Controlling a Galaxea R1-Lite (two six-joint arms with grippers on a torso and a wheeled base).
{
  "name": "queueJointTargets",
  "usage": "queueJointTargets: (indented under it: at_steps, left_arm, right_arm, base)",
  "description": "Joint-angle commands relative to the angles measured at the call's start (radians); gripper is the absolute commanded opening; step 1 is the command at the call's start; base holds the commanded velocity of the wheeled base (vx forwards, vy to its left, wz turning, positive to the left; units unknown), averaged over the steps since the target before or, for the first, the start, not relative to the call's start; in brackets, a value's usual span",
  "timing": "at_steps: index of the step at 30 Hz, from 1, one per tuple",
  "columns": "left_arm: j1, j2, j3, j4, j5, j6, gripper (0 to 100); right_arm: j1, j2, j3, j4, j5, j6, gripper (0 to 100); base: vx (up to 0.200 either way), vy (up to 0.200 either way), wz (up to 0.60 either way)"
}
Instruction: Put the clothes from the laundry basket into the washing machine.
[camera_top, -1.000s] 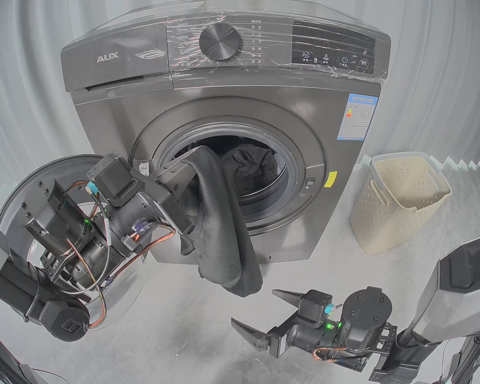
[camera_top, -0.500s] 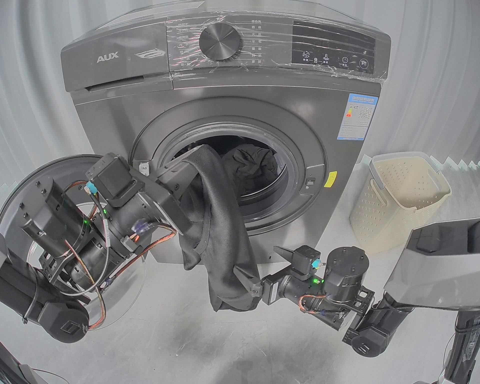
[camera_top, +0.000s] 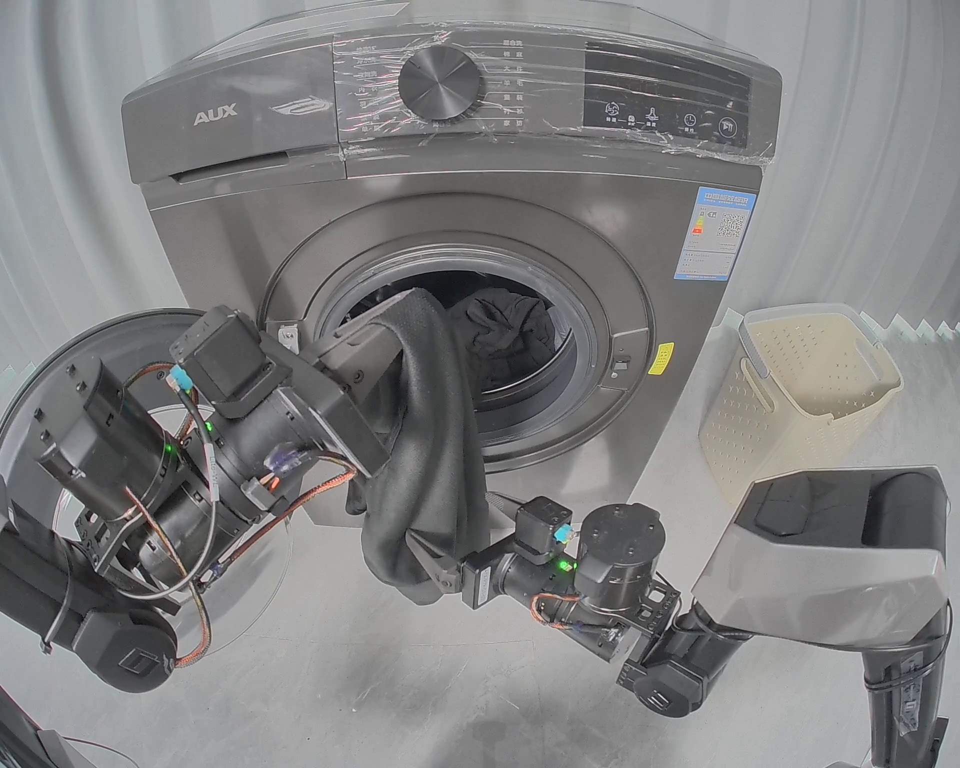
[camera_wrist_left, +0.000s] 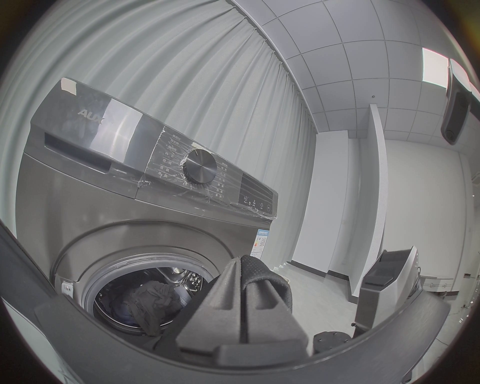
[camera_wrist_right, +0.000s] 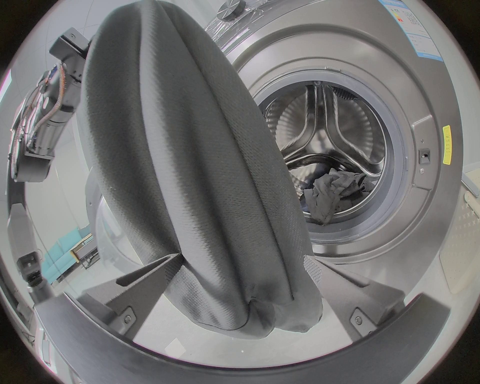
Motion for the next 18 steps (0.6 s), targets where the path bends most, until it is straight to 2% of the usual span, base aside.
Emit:
queueJointTargets:
  at_steps: [1, 7, 14, 15, 18]
  left_arm:
    - [-0.002, -0.02, -0.002, 0.0, -0.001, -0.001, 0]
    - [-0.004, -0.025, -0.009, 0.0, -0.001, -0.001, 0]
    - [-0.006, -0.035, -0.012, 0.0, -0.003, -0.002, 0]
    - [-0.004, -0.035, -0.012, 0.0, -0.001, -0.002, 0]
    - [-0.002, -0.035, -0.01, 0.0, -0.001, -0.002, 0]
  right_arm:
    - [-0.024, 0.062, -0.079, 0.008, -0.028, 0.0, 100]
    - [-0.075, 0.071, -0.15, 0.039, -0.038, 0.0, 100]
    - [-0.086, 0.082, -0.182, 0.04, -0.057, 0.002, 100]
    - [-0.084, 0.085, -0.19, 0.04, -0.057, 0.003, 0]
    - [-0.081, 0.085, -0.202, 0.039, -0.057, 0.005, 0]
  base:
    - [0.0, 0.0, 0.0]
    - [0.0, 0.0, 0.0]
    - [0.0, 0.0, 0.0]
    - [0.0, 0.0, 0.0]
    - [0.0, 0.0, 0.0]
